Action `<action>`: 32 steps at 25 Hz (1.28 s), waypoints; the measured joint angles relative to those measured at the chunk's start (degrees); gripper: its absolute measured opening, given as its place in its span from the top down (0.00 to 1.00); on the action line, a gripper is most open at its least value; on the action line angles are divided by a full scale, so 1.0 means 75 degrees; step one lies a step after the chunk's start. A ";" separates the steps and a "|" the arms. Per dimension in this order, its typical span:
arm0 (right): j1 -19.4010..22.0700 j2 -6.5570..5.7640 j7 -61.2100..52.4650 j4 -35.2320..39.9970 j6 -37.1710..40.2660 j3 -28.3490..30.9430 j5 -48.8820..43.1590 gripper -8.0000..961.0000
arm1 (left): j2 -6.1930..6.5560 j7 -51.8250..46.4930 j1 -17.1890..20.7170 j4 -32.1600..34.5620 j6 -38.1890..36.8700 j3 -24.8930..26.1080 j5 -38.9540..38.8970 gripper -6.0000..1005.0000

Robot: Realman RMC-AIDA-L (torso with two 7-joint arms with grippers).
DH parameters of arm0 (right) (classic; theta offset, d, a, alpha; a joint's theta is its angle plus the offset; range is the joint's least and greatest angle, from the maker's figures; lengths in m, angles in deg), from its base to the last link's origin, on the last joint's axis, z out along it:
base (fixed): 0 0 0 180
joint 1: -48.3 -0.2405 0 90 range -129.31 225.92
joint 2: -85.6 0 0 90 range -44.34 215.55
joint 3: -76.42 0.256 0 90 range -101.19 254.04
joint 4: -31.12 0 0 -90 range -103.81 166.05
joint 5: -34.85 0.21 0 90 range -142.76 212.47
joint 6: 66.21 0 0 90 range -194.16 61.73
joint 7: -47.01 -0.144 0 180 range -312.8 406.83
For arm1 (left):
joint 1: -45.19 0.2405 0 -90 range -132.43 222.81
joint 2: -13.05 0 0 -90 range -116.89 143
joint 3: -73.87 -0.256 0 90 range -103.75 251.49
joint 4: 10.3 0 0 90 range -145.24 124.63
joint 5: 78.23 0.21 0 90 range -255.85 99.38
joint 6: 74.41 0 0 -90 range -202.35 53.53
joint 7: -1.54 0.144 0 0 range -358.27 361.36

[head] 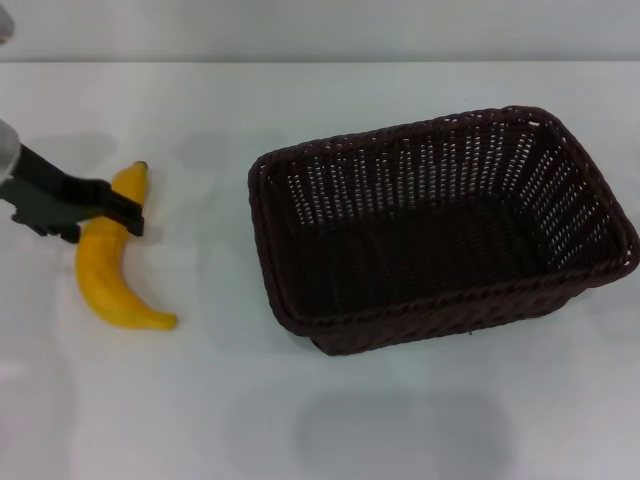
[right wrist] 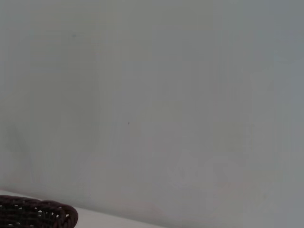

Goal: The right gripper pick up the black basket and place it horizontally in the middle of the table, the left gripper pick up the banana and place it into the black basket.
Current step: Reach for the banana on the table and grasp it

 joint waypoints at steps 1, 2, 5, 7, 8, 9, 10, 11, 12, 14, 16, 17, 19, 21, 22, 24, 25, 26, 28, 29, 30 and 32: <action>-0.0024 0.0004 0.0017 0.0000 0.0024 0.0001 0.0019 0.49 | 0.0001 -0.0001 -0.0064 -0.0151 -0.0023 -0.0001 0.0055 0.15; -0.0079 0.0010 0.0029 -0.0003 0.0110 0.0001 0.0076 0.49 | 0.0001 -0.0004 -0.0101 -0.0267 -0.0038 0.0001 0.0136 0.15; -0.0141 0.0010 0.0033 -0.0007 0.0204 0.0001 0.0119 0.49 | 0.0001 -0.0036 -0.0188 -0.0480 -0.0067 0.0013 0.0394 0.16; -0.0197 0.0012 0.0034 -0.0009 0.0299 0.0001 0.0131 0.49 | 0.0001 -0.0074 -0.0224 -0.0541 -0.0070 -0.0004 0.0480 0.16; -0.0223 0.0015 0.0034 -0.0009 0.0340 0.0001 0.0138 0.49 | 0.0001 -0.0092 -0.0242 -0.0567 -0.0072 -0.0011 0.0528 0.16; -0.0242 0.0019 0.0035 -0.0009 0.0373 0.0001 0.0142 0.49 | -0.0001 -0.0098 -0.0254 -0.0581 -0.0075 -0.0014 0.0555 0.17; -0.0266 0.0022 0.0036 -0.0009 0.0406 -0.0004 0.0145 0.49 | -0.0006 -0.0098 -0.0258 -0.0586 -0.0075 -0.0013 0.0568 0.17; -0.0279 0.0023 0.0036 -0.0010 0.0427 -0.0012 0.0146 0.49 | -0.0008 -0.0099 -0.0262 -0.0588 -0.0075 -0.0014 0.0575 0.17; -0.0312 0.0025 0.0041 -0.0010 0.0501 -0.0034 0.0150 0.49 | -0.0008 -0.0098 -0.0275 -0.0590 -0.0079 -0.0014 0.0580 0.17; -0.0323 0.0027 0.0049 -0.0014 0.0530 -0.0038 0.0153 0.49 | -0.0008 -0.0094 -0.0280 -0.0591 -0.0089 -0.0014 0.0581 0.18; -0.0362 0.0030 0.0113 -0.0085 0.0573 -0.0020 0.0163 0.49 | -0.0008 -0.0081 -0.0290 -0.0600 -0.0134 -0.0013 0.0582 0.18; -0.0382 0.0030 0.0146 -0.0124 0.0591 -0.0014 0.0167 0.49 | -0.0007 -0.0075 -0.0294 -0.0615 -0.0155 -0.0012 0.0583 0.18; -0.0429 0.0030 0.0219 -0.0206 0.0657 -0.0003 0.0181 0.49 | -0.0001 -0.0057 -0.0321 -0.0656 -0.0178 -0.0011 0.0585 0.19; -0.0439 0.0035 0.0234 -0.0215 0.0703 -0.0001 0.0184 0.49 | 0.0003 -0.0048 -0.0343 -0.0675 -0.0180 -0.0032 0.0605 0.20; -0.0440 0.0038 0.0236 -0.0215 0.0720 0.0000 0.0187 0.49 | 0.0003 -0.0047 -0.0348 -0.0677 -0.0180 -0.0046 0.0647 0.22; -0.0451 0.0044 0.0236 -0.0219 0.0730 0.0001 0.0192 0.49 | 0.0000 -0.0047 -0.0357 -0.0685 -0.0182 -0.0066 0.0781 0.25; -0.0461 0.0046 0.0237 -0.0221 0.0733 0.0001 0.0194 0.49 | -0.0003 -0.0050 -0.0361 -0.0697 -0.0185 -0.0070 0.0853 0.27; -0.0468 0.0047 0.0238 -0.0222 0.0735 0.0001 0.0195 0.49 | -0.0006 -0.0056 -0.0381 -0.0737 -0.0186 -0.0081 0.0925 0.29; -0.0477 0.0047 0.0239 -0.0222 0.0737 0.0001 0.0197 0.49 | -0.0007 -0.0058 -0.0439 -0.0797 -0.0164 -0.0101 0.0983 0.32; -0.0481 0.0047 0.0239 -0.0222 0.0738 0.0001 0.0197 0.49 | -0.0008 -0.0049 -0.0485 -0.0798 -0.0127 -0.0112 0.0990 0.34; -0.0485 0.0046 0.0240 -0.0222 0.0738 0.0001 0.0197 0.49 | -0.0008 -0.0039 -0.0516 -0.0780 -0.0099 -0.0117 0.0989 0.35; -0.0489 0.0044 0.0241 -0.0222 0.0735 0.0001 0.0197 0.49 | -0.0006 -0.0019 -0.0574 -0.0604 -0.0003 -0.0116 0.0975 0.40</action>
